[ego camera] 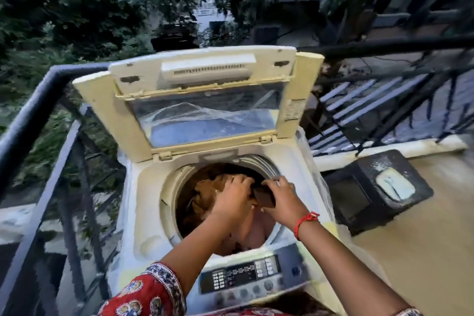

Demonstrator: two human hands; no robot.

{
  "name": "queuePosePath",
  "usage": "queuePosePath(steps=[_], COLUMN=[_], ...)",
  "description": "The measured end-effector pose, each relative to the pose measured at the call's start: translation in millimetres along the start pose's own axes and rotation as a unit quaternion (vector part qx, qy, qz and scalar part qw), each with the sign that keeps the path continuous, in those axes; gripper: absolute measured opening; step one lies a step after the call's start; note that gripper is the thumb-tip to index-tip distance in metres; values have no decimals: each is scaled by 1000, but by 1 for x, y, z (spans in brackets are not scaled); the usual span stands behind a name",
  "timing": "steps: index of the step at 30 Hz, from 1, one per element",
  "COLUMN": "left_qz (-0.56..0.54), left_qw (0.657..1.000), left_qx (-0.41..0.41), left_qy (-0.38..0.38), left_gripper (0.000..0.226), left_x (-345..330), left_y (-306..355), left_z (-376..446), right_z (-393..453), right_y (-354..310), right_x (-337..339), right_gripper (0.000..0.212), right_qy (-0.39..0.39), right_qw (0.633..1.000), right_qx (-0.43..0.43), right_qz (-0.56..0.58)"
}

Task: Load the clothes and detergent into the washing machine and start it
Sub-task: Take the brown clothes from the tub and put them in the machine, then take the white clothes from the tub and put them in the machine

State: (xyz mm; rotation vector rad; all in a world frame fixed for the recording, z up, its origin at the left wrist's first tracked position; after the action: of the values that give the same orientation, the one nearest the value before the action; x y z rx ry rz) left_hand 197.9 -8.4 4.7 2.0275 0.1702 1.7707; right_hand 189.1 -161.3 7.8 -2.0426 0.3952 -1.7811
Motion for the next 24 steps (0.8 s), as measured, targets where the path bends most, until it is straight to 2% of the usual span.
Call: queuePosePath(steps=[8, 14, 18, 24], left_qz=[-29, -20, 8, 66], left_qw=[987, 969, 960, 953], left_qx=[-157, -248, -273, -260], left_qy=[23, -7, -51, -140], left_gripper=[66, 63, 61, 57], left_x=[-32, -74, -121, -216], left_y=[125, 241, 305, 382], left_z=[17, 2, -10, -29], right_z=[-81, -156, -202, -264], right_y=[102, 197, 267, 374], right_x=[62, 101, 110, 95], right_gripper=[70, 72, 72, 77], right_qy=[109, 168, 162, 118], right_qw=[985, 956, 944, 935], right_qx=[-134, -239, -285, -326], right_qz=[11, 26, 40, 79])
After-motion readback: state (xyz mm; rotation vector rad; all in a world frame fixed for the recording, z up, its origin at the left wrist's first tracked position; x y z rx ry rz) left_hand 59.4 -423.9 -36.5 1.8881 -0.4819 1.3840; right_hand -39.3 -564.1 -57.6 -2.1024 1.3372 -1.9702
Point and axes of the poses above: each hand's wrist, its own z-axis towards the middle knuckle, its own x-axis out of the back of the hand, y = z × x, the point moved 4 cm from there along z, towards the middle knuckle, and after that the axes turned 8 degrees about y, right-handed, at the moved point
